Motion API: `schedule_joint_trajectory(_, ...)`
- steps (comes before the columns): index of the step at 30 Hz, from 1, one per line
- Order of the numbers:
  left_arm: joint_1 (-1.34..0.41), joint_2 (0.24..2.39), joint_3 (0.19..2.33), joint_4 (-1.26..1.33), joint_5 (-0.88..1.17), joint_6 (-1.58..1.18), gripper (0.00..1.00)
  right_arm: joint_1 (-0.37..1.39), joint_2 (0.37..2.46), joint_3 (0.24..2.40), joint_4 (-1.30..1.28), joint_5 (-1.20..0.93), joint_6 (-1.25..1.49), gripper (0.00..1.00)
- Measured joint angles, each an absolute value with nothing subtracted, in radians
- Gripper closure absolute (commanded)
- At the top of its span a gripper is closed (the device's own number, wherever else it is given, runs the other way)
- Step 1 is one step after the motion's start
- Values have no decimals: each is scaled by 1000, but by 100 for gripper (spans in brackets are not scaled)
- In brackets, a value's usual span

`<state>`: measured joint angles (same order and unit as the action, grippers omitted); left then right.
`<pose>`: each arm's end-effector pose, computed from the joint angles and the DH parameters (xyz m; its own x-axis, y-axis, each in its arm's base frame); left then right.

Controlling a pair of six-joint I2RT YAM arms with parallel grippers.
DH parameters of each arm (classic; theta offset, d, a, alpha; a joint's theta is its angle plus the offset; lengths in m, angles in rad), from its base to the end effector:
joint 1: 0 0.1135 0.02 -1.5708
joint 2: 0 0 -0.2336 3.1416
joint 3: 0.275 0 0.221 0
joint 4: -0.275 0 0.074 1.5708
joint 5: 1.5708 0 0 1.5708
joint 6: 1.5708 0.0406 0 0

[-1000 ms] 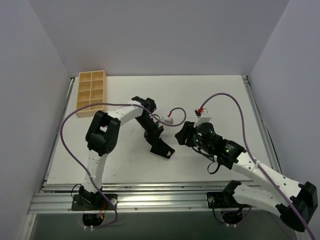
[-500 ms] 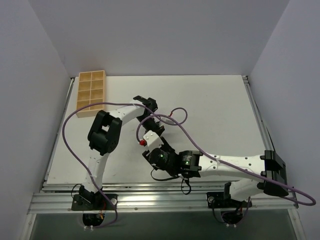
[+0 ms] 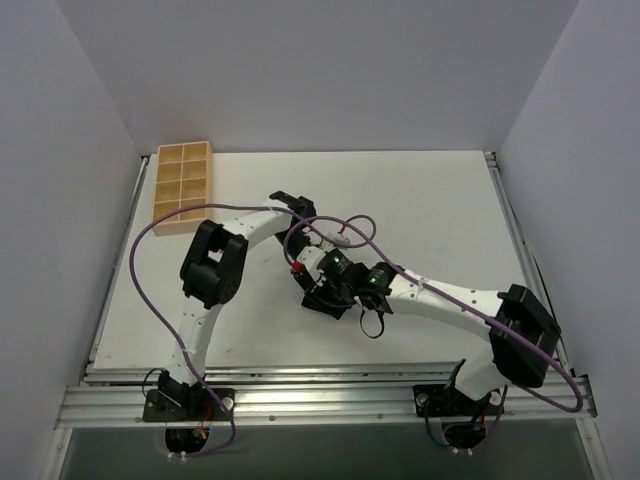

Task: Roll the underwear

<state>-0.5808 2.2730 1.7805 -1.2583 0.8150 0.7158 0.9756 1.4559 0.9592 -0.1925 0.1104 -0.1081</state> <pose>0.2918 -0.2269 0.1439 -0.4452 0.8305 -0.3348 0.7415 0.1324 -0.6577 0.1703 0.2435 0.2242 -0.2708 -0.5912 -0.7597 -0.8093 0.5672 -0.1529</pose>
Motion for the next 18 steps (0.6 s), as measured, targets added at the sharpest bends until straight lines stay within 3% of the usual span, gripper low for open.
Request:
schedule_joint_trajectory(8, -582, 2275, 1783, -1261, 815, 706, 79, 942, 1572, 959, -188, -85, -216, 41)
schedule_joint_trajectory(18, -582, 2288, 1802, -1271, 813, 691, 79, 942, 1640, 977, -159, -72, -275, 42)
